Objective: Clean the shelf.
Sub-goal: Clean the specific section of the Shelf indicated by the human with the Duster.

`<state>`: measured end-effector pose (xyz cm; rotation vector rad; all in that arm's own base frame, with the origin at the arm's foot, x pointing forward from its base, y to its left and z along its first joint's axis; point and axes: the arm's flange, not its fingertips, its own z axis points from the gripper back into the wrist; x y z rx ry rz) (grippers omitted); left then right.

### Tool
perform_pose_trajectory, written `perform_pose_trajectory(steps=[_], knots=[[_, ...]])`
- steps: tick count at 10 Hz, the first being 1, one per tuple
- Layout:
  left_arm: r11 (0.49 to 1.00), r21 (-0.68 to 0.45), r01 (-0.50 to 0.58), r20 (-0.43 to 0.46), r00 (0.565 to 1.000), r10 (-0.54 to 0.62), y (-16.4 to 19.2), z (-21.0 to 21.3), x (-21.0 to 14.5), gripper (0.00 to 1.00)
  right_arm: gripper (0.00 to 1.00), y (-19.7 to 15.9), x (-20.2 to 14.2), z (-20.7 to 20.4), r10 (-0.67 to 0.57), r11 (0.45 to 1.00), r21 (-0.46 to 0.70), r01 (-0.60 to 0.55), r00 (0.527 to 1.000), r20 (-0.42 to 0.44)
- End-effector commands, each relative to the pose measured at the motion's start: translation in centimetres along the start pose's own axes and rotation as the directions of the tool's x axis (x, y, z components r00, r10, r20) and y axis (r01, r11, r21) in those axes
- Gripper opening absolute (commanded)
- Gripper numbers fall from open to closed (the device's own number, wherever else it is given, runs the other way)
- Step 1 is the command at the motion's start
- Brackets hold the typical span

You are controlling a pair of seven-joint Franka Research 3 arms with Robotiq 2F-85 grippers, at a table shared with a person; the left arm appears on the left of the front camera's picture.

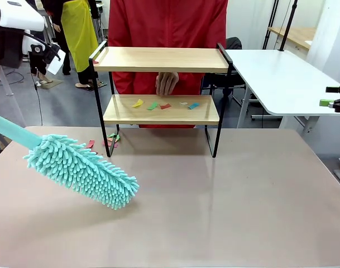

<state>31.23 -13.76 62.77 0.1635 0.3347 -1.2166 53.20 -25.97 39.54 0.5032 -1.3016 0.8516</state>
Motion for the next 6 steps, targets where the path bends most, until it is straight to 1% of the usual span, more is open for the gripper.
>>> perform_pose_trajectory(steps=[1, 6], knots=[[1.000, -0.003, -0.005, 0.006, 1.000, 0.005, -0.25, 0.03, 0.10, 0.13, 1.00, -0.03, 0.59, -0.09, -0.013, 1.000, -0.003, 0.013, 1.000, -0.018], [1.000, -0.003, -0.005, 0.006, 1.000, 0.005, -0.25, 0.03, 0.10, 0.13, 1.00, -0.03, 0.59, -0.09, -0.013, 1.000, -0.003, 0.013, 1.000, -0.018]])
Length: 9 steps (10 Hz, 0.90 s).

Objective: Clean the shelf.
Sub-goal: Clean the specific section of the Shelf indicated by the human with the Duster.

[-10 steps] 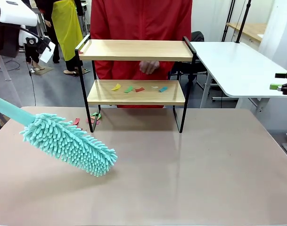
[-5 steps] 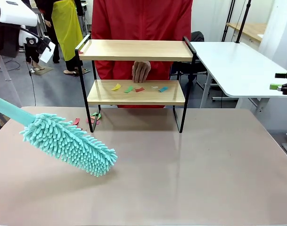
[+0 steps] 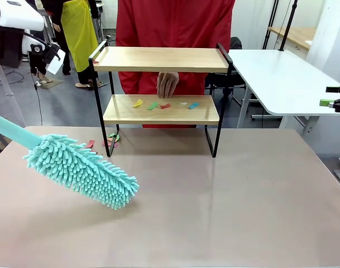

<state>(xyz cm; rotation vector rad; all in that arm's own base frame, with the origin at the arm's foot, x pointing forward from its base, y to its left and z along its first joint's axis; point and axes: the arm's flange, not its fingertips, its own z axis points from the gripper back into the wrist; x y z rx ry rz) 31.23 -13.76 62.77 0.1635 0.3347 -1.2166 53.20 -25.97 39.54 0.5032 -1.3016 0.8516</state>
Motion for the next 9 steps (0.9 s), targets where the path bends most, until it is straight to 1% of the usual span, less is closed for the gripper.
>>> perform_pose_trajectory(steps=[1, 8, 9], knots=[[1.000, -0.003, -0.005, 0.006, 1.000, 0.005, -0.25, 0.03, 0.10, 0.13, 1.00, -0.03, 0.59, -0.09, -0.013, 1.000, -0.003, 0.013, 1.000, -0.018], [1.000, 0.000, 0.000, 0.000, 1.000, 0.000, 0.00, 0.00, 0.00, 0.13, 1.00, -0.03, 0.59, -0.09, -0.013, 1.000, -0.003, 0.013, 1.000, -0.018], [0.996, -0.035, 0.079, 0.135, 0.988, -0.074, 0.62, -0.17, 0.12, 0.13, 1.00, -0.03, 0.59, -0.09, -0.013, 1.000, -0.003, 0.013, 1.000, -0.018]])
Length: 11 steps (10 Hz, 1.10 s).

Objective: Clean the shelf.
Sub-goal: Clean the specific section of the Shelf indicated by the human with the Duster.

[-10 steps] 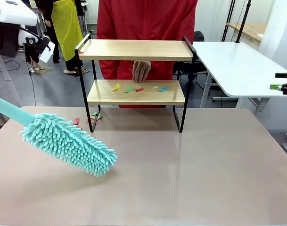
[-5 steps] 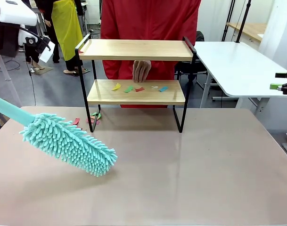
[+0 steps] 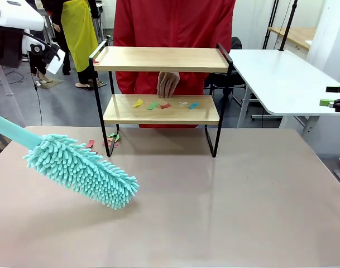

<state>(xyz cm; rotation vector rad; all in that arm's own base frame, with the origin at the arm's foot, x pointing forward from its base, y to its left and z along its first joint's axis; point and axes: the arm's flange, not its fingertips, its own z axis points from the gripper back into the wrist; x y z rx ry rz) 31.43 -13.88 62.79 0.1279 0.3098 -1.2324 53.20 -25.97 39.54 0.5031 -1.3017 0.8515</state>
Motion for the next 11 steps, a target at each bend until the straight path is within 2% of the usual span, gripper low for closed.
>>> perform_pose_trajectory(steps=[1, 4, 7, 8, 9, 11], knots=[[0.995, -0.044, 0.090, 0.160, 0.984, -0.082, 0.3, -0.7, -0.1, 0.13, 1.00, 0.0, 0.6, -0.1, -0.013, 1.000, -0.003, 0.013, 1.000, -0.018], [0.994, -0.050, 0.094, 0.367, 0.928, -0.070, -1.1, -0.7, 0.4, 0.13, 1.00, 0.0, 0.6, -0.1, -0.013, 1.000, -0.003, 0.013, 1.000, -0.018], [0.987, -0.107, -0.120, 0.471, 0.868, 0.157, -4.6, 0.9, 3.5, 0.13, 1.00, 0.0, 0.6, -0.1, -0.013, 1.000, -0.003, 0.013, 1.000, -0.018], [0.969, -0.146, -0.200, 0.491, 0.835, 0.247, -5.6, 1.6, 4.5, 0.13, 1.00, 0.0, 0.6, -0.1, -0.013, 1.000, -0.003, 0.013, 1.000, -0.018], [0.952, -0.198, -0.231, 0.527, 0.794, 0.303, -6.1, 1.7, 5.4, 0.13, 1.00, 0.0, 0.6, -0.1, -0.013, 1.000, -0.003, 0.013, 1.000, -0.018], [0.888, -0.268, -0.374, 0.528, 0.714, 0.460, -6.9, 2.1, 7.6, 0.13, 1.00, 0.0, 0.6, -0.1, -0.013, 1.000, -0.003, 0.013, 1.000, -0.018]])
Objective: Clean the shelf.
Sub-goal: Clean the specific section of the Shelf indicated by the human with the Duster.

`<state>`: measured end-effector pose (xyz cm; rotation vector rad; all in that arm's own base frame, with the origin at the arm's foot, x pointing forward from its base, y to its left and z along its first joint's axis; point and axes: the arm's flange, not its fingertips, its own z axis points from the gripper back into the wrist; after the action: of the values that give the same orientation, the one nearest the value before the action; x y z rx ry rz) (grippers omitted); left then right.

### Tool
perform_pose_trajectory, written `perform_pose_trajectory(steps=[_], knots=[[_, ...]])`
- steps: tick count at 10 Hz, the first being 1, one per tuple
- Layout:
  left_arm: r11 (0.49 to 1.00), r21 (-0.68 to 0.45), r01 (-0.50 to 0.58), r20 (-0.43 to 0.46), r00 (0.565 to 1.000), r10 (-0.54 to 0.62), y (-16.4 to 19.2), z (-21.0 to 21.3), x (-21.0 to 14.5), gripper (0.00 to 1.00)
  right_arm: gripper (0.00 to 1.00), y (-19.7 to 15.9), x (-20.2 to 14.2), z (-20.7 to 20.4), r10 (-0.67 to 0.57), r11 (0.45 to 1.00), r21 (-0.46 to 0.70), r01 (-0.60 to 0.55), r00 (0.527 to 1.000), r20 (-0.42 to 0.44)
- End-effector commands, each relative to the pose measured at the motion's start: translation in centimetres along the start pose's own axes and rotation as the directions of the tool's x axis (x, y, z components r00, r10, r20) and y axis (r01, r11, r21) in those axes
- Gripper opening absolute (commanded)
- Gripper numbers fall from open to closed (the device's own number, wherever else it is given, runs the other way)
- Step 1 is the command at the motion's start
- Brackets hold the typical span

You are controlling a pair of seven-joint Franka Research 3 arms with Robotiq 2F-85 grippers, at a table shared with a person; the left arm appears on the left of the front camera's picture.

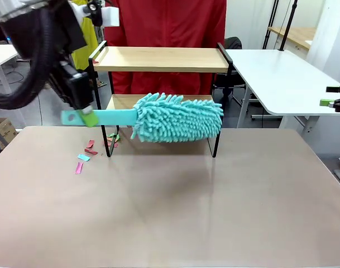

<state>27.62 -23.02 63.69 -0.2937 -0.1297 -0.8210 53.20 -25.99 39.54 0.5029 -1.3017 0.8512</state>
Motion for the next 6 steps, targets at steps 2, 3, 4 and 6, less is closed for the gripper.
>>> perform_pose_trajectory(steps=[2, 3, 4, 6], knots=[[0.984, 0.061, -0.168, 0.072, 0.984, 0.163, -1.8, -2.1, 2.3, 0.13, 1.00, 0.0, 0.6, -0.1, -0.013, 1.000, -0.003, 0.013, 1.000, -0.018], [0.974, 0.089, -0.208, 0.099, 0.975, 0.199, -2.3, -2.9, 3.7, 0.13, 1.00, 0.0, 0.6, -0.1, -0.013, 1.000, -0.003, 0.013, 1.000, -0.018], [0.961, 0.128, -0.245, 0.159, 0.962, 0.224, -3.3, -3.9, 5.2, 0.13, 1.00, 0.0, 0.6, -0.1, -0.013, 1.000, -0.003, 0.013, 1.000, -0.018], [0.941, 0.170, -0.293, 0.226, 0.941, 0.252, -4.3, -4.8, 7.9, 0.13, 1.00, 0.0, 0.6, -0.1, -0.013, 1.000, -0.003, 0.013, 1.000, -0.018]])
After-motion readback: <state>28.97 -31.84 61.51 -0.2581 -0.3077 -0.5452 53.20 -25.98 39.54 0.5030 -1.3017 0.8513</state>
